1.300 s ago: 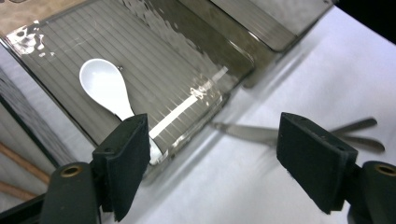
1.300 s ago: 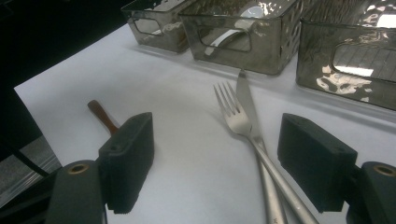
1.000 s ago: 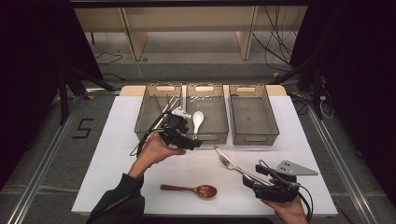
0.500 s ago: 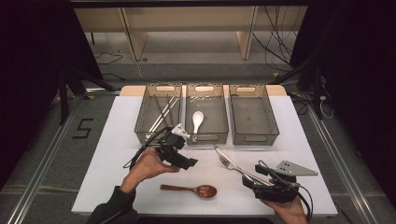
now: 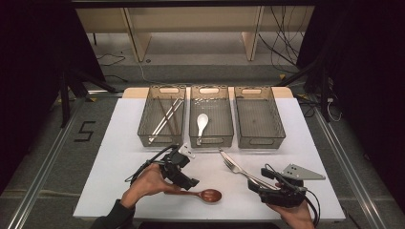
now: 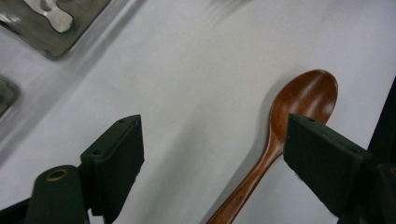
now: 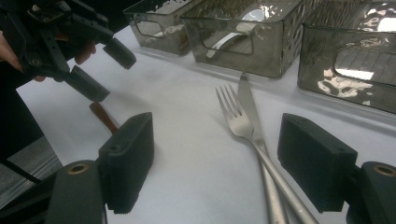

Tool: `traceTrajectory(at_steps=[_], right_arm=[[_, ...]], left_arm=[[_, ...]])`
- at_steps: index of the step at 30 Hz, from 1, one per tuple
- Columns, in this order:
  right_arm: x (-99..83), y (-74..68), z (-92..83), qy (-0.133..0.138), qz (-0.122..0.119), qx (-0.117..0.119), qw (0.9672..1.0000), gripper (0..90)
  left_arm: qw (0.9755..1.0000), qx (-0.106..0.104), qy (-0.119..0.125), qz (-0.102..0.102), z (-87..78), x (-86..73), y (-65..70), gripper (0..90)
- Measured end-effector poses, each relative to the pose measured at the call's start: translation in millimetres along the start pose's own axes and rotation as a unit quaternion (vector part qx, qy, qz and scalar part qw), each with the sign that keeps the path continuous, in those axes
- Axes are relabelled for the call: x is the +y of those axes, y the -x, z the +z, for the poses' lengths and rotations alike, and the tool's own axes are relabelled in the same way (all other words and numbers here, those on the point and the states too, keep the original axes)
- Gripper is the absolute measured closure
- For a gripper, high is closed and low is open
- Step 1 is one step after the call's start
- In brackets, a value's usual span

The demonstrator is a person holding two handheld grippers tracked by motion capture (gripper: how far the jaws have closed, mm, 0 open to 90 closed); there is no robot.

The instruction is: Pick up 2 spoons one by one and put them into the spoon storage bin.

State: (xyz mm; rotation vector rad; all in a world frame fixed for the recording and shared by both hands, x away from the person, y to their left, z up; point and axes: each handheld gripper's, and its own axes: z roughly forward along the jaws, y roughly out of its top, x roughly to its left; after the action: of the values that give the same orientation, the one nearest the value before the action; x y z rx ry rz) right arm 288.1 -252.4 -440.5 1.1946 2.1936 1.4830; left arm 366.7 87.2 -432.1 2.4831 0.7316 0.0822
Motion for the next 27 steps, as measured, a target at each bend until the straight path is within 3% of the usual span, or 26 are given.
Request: traceTrajectory(at_steps=[14, 27], right_arm=[[0.0, -0.6, 0.1, 0.001, -0.002, 0.000, 1.0000, 28.1], [0.1, -0.5, -0.2, 0.001, -0.003, 0.000, 1.0000, 28.1]], left_arm=[[0.9995, 0.003, -0.028, 0.010, 5.7, -10.5, 4.3, 19.8], [0.9977, 0.007, -0.058, 0.036, 9.6, -14.6, 10.6, 21.8]])
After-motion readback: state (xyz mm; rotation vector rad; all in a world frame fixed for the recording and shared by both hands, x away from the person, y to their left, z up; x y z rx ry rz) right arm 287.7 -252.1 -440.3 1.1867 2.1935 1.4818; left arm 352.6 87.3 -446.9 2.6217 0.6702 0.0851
